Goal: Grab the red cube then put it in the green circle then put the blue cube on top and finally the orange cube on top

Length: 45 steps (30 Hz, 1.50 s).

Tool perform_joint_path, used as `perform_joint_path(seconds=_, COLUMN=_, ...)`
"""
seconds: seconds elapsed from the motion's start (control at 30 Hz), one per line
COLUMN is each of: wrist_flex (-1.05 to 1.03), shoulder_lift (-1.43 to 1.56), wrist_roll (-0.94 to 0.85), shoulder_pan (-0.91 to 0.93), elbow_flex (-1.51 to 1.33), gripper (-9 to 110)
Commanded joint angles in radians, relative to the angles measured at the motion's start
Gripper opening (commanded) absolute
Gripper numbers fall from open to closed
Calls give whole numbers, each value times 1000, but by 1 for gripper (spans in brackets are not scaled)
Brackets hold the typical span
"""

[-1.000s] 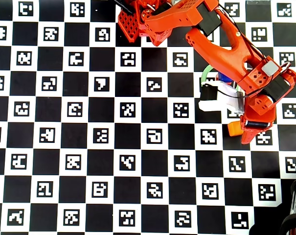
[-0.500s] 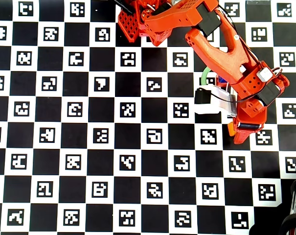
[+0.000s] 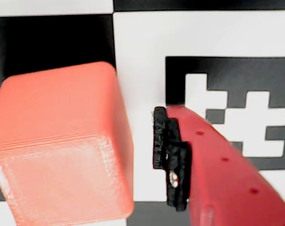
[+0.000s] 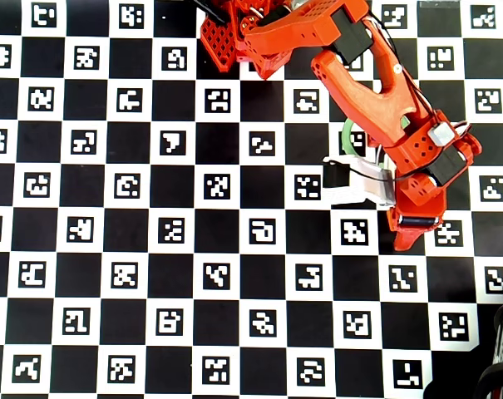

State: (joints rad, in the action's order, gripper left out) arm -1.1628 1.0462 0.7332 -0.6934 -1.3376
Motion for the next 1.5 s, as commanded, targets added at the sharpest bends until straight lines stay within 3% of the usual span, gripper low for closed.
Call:
perform_joint_path(seconds=0.0, wrist_flex=8, shoulder_lift=66, wrist_roll=-9, shoulder_pan=11, elbow_flex=0, gripper=33)
perform_joint_path(seconds=1.2, wrist_flex=48, shoulder_lift=98, wrist_roll=-302, shoulder_pan=31, elbow_flex=-44, gripper=31)
perform_joint_path(seconds=1.37, wrist_flex=48, shoulder_lift=100, wrist_roll=-311, shoulder_pan=31, elbow_flex=-44, gripper=28)
perform_joint_path(seconds=1.47, wrist_flex=49, shoulder_lift=103, wrist_roll=-316, shoulder_pan=31, elbow_flex=-44, gripper=20)
